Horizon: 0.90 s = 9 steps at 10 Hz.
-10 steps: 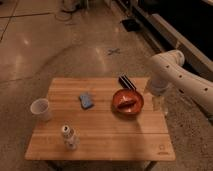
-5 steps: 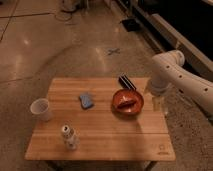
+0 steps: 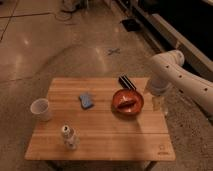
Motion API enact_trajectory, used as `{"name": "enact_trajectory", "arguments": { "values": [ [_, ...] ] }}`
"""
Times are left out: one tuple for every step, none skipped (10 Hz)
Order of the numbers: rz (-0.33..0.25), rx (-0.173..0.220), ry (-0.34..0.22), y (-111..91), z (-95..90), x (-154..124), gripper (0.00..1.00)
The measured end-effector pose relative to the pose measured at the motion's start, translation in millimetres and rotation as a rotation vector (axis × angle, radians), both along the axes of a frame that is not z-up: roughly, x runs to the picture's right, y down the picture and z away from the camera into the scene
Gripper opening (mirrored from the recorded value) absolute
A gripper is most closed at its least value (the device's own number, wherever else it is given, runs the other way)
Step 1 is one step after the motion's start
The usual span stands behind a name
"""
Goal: Knock the bottle over
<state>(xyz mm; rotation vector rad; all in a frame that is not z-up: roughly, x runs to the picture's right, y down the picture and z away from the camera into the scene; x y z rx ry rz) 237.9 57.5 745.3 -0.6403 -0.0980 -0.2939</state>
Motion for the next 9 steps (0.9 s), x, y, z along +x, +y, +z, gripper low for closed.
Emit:
{"name": "enact_trajectory", "arguments": {
  "values": [
    [-0.027, -0.003, -0.048, 9, -10.0, -10, 0.69],
    [-0.05, -0.003, -0.09, 17, -20.9, -20, 0.69],
    [-0.08, 0.002, -0.144, 27, -37.7, -33, 0.69],
    [-0.106, 0.002, -0.188, 40, -52.5, -42, 0.69],
    [-0.135, -0.002, -0.235, 55, -69.6, -53, 0.69],
    [-0.161, -0.008, -0.272, 70, -83.8, -62, 0.69],
    [-0.188, -0.015, -0.305, 83, -95.1, -71, 0.69],
    [-0.225, -0.024, -0.342, 100, -106.7, -84, 0.69],
    [-0.25, -0.028, -0.362, 111, -111.3, -91, 0.69]
  ]
}}
